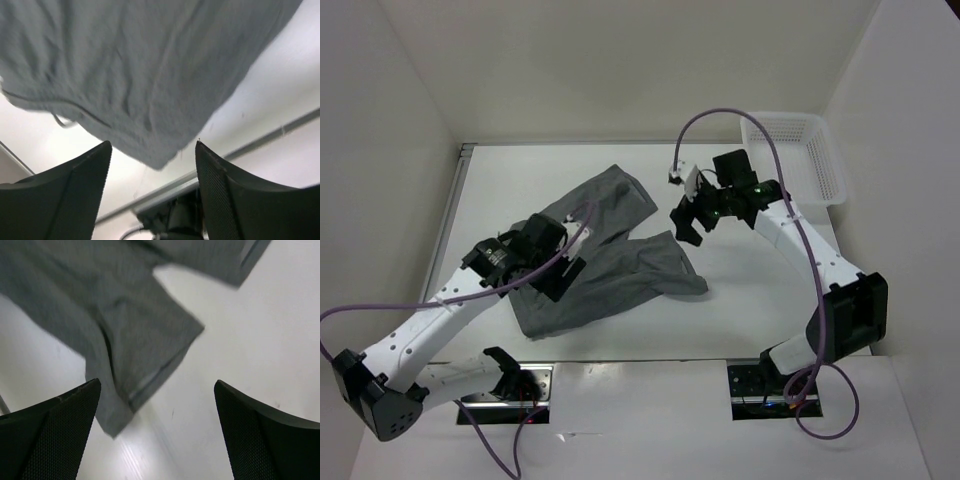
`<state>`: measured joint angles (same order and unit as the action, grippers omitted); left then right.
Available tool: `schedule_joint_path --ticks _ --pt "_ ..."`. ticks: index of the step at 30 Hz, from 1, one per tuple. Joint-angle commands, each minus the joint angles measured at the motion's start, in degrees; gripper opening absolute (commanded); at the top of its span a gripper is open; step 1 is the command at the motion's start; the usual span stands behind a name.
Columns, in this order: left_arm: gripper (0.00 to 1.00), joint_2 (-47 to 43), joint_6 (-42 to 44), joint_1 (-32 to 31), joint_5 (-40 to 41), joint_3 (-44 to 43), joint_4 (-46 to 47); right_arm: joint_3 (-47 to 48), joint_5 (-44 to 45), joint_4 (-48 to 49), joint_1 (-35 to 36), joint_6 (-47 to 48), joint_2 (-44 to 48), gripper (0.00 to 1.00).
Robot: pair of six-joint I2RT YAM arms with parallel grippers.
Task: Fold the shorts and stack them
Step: Flatten the shorts out
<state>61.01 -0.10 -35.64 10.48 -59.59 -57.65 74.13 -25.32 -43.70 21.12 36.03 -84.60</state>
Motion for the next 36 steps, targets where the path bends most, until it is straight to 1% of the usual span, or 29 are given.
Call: schedule_joint_path --ticks 1,2,3,4,5,6,7,8,9,10,11,12,13,14,15,16,18,19,20,22,24,27,31,34,36 --pt "0.78 -1.4 0.1 2.6 -1.0 -2.8 5.3 3.0 -7.5 16.0 0.3 -15.4 3.4 0.99" --pt "0.8 -0.4 0.1 4.4 -0.2 -2.8 6.7 2.5 -7.5 19.5 0.3 -19.2 2.6 0.99" --pt "0.8 0.6 0.1 8.9 0.5 -2.2 8.3 3.8 -7.5 24.6 0.3 -22.3 -0.9 0.99" --pt "0.8 2.0 0.1 11.4 -0.4 -2.2 8.3 5.1 -6.4 26.5 0.3 -28.5 -3.6 0.99" --pt "0.8 4.8 0.1 14.3 -1.0 -2.2 9.1 9.5 -5.8 27.7 0.9 -31.3 -6.7 0.97" --pt "0.8 6.0 0.1 19.8 -1.0 -2.2 11.2 11.9 -5.0 29.6 1.5 -34.2 -13.4 0.95" --pt "0.8 7.4 0.1 22.4 -1.0 -2.2 12.5 17.2 -2.1 30.3 1.6 -39.3 -16.8 0.93" --pt "0.8 10.1 0.1 27.3 -1.0 -2.2 14.0 20.1 -0.4 30.3 2.4 -41.1 -23.4 0.93" --pt "0.8 11.6 0.1 29.7 -0.4 -2.2 16.1 23.1 1.4 30.3 3.0 -42.2 -26.5 0.91" --pt "0.8 13.3 0.1 32.2 -0.4 -4.0 16.2 26.0 3.1 30.3 4.1 -42.7 -29.5 0.9" --pt "0.8 17.4 0.1 34.6 -1.4 -5.3 16.2 32.5 5.2 30.3 4.1 -42.7 -32.6 0.89" --pt "0.8 19.4 0.1 39.4 -2.2 -6.4 16.7 36.5 6.9 30.3 4.7 -43.7 -39.3 0.89" --pt "0.8 22.6 0.1 41.3 -3.9 -7.5 16.7 45.7 8.6 27.7 4.7 -45.0 -43.1 0.87" --pt "0.8 23.8 0.1 43.0 -4.4 -8.4 16.7 51.2 10.8 26.0 4.7 -47.3 -46.9 0.86" --pt "0.81 24.4 0.1 44.4 -4.4 -8.4 19.2 56.3 12.0 24.1 4.7 -48.4 -50.7 0.86" --pt "0.81 25.0 0.1 46.3 -4.4 -8.4 20.2 66.0 12.9 21.3 4.7 -49.3 -57.8 0.86" --pt "0.81 27.3 0.1 47.8 -6.1 -9.0 21.5 75.1 16.4 19.4 5.4 -50.0 -64.1 0.86" --pt "0.82 29.7 0.1 49.1 -6.9 -9.8 21.5 85.0 17.7 17.0 6.0 -50.0 -70.7 0.88" --pt "0.82 31.1 0.1 49.8 -9.1 -10.5 20.8 91.1 19.5 15.4 6.6 -50.0 -74.4 0.88" --pt "0.82 35.7 0.1 51.5 -10.0 -12.9 19.5 105.4 21.9 12.4 6.6 -50.0 -83.1 0.88" --pt "0.82 37.9 0.1 52.2 -11.1 -14.2 19.0 101.8 25.3 14.5 7.3 -48.6 -82.7 0.88" --pt "0.83 39.3 0.1 52.2 -14.1 -15.6 19.5 101.0 25.3 14.0 7.8 -48.1 -82.7 0.88" --pt "0.84 44.2 0.1 51.6 -14.1 -16.9 20.0 97.4 26.0 14.0 7.8 -46.0 -82.7 0.88" --pt "0.84 46.6 0.1 51.6 -15.7 -16.9 20.0 95.2 25.5 12.5 8.8 -43.1 -83.2 0.88" --pt "0.84 47.2 0.1 50.0 -17.1 -16.3 20.0 94.5 25.5 9.1 9.5 -41.6 -84.2 0.88"
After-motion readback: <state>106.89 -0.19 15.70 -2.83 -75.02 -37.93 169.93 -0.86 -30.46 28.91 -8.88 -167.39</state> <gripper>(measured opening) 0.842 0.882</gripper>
